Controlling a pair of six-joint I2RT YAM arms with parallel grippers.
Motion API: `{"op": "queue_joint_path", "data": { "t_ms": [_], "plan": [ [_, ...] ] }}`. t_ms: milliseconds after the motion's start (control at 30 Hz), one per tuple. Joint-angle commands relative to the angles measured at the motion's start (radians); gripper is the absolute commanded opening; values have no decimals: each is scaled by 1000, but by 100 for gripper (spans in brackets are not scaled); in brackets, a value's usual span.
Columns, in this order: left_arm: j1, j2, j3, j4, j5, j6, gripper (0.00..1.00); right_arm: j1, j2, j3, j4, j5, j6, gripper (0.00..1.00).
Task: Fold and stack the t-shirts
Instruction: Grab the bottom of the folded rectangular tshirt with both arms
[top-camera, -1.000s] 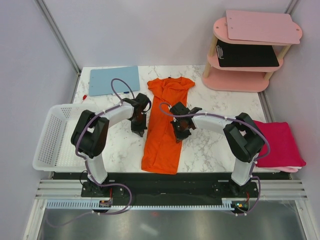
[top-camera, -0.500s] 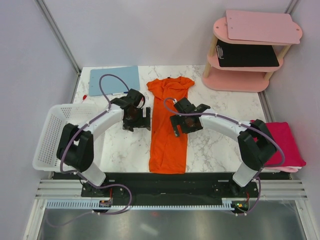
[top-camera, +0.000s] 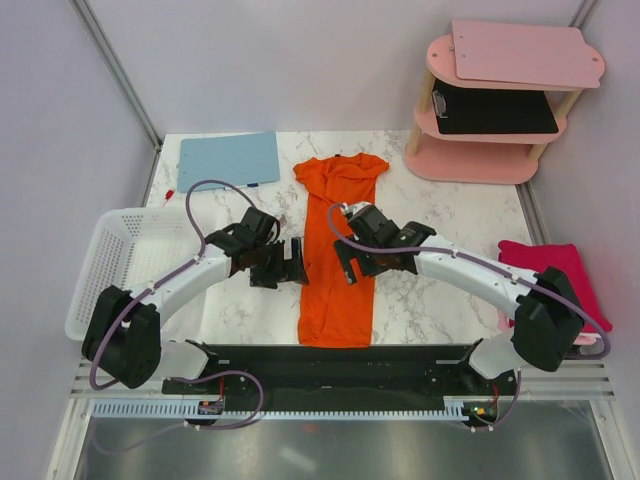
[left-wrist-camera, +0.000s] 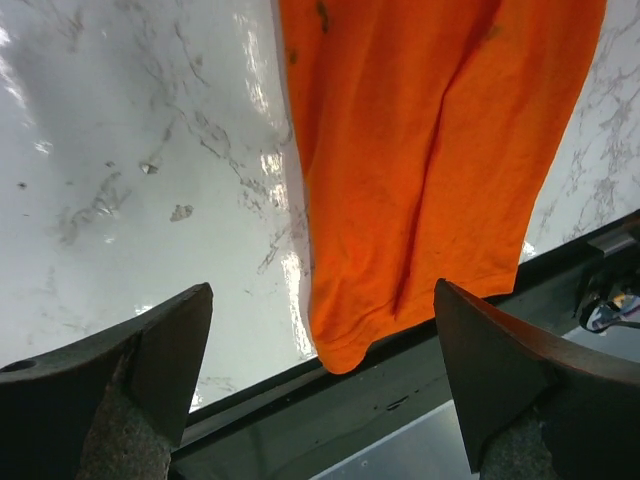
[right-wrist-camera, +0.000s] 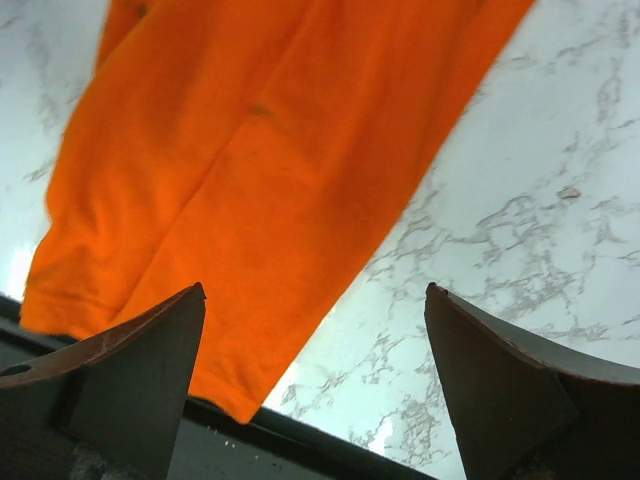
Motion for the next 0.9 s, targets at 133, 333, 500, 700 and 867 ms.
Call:
{"op": "queue_joint_path", "data": {
  "t_ms": [133,333,500,700,867],
  "plan": [
    [-15,-14,-152,235,204,-139,97,270,-23,-60,-24,151,44,91],
    [-58,-41,-203,296,230,-207,96,442,20,-107,-26,204,139,83],
    [-103,-48,-229,342,253,-257,95,532,49,-133,-26,255,216,84],
    [-147,-22,-249,403,262,-297,95,587,70,-149,-20,307,267,83],
    [-172,15,-262,443,259,-319,94,600,121,-170,5,358,284,78]
  ]
}}
